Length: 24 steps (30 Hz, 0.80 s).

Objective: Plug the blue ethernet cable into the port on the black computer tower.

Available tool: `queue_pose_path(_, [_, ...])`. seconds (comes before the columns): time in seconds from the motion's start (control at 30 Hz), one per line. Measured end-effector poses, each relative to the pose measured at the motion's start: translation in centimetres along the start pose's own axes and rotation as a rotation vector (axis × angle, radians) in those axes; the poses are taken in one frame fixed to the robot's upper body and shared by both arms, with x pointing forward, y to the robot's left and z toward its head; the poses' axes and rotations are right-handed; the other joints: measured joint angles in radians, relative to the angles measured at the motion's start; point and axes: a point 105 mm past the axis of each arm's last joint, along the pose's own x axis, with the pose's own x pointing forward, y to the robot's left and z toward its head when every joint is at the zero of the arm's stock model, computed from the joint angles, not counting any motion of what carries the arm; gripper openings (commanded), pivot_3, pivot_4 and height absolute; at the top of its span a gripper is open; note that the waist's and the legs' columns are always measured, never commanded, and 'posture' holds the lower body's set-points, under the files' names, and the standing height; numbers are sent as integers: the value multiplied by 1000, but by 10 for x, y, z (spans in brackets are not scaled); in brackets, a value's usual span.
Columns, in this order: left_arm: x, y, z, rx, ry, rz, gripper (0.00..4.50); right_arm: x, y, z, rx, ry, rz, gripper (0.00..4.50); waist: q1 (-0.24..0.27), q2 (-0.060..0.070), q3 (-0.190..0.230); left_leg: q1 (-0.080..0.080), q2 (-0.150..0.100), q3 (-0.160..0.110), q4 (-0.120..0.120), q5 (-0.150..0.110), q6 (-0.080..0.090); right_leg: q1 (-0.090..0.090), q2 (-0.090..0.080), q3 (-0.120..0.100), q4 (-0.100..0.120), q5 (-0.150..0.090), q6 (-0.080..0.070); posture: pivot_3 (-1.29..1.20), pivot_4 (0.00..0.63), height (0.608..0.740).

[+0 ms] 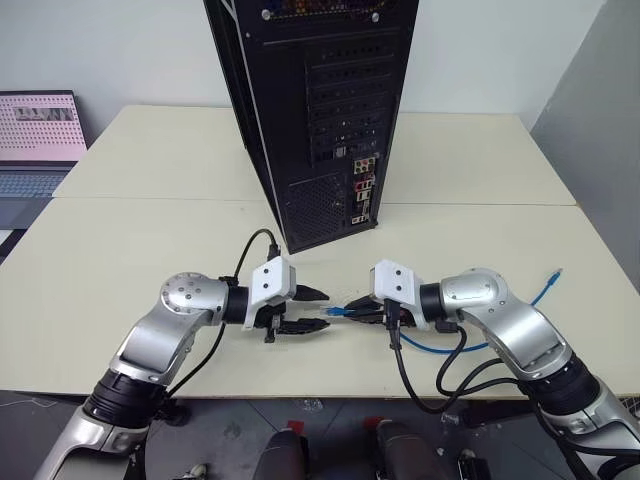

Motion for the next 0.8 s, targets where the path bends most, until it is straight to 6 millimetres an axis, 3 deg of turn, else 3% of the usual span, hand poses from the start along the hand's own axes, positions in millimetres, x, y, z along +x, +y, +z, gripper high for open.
queue_pose_path(0.17, [3,-1,1,10,-8,-2,304,0,-1,0,-5,5,-8,3,0,0,0,0,0,0,0,0,0,0,0,0,0,0,0,0,150,740])
queue_pose_path(0.33, [4,-1,1,15,-5,-2,288,0,-1,0,-12,12,-6,2,0,0,0,0,0,0,0,0,0,0,0,0,0,0,0,0,150,740])
queue_pose_path(0.37, [4,-1,1,19,-3,-1,288,0,-1,0,-18,17,-5,711,0,0,0,0,0,0,0,0,0,0,0,0,0,0,0,0,150,740])
queue_pose_path(0.6, [6,-3,1,108,-9,15,288,-3,4,-4,-41,45,51,2375,1,0,0,0,0,-1,0,0,0,0,0,0,0,0,0,0,150,740])
queue_pose_path(0.7, [8,-5,0,183,-22,28,288,-12,2,-6,-26,50,53,3041,1,0,0,0,0,-1,0,0,0,0,-1,-1,0,0,0,0,150,740])
queue_pose_path(0.8, [7,-5,2,473,-21,80,288,-34,-8,-2,61,13,25,3205,3,0,0,0,1,-1,0,0,0,1,-2,0,0,0,0,0,150,740])
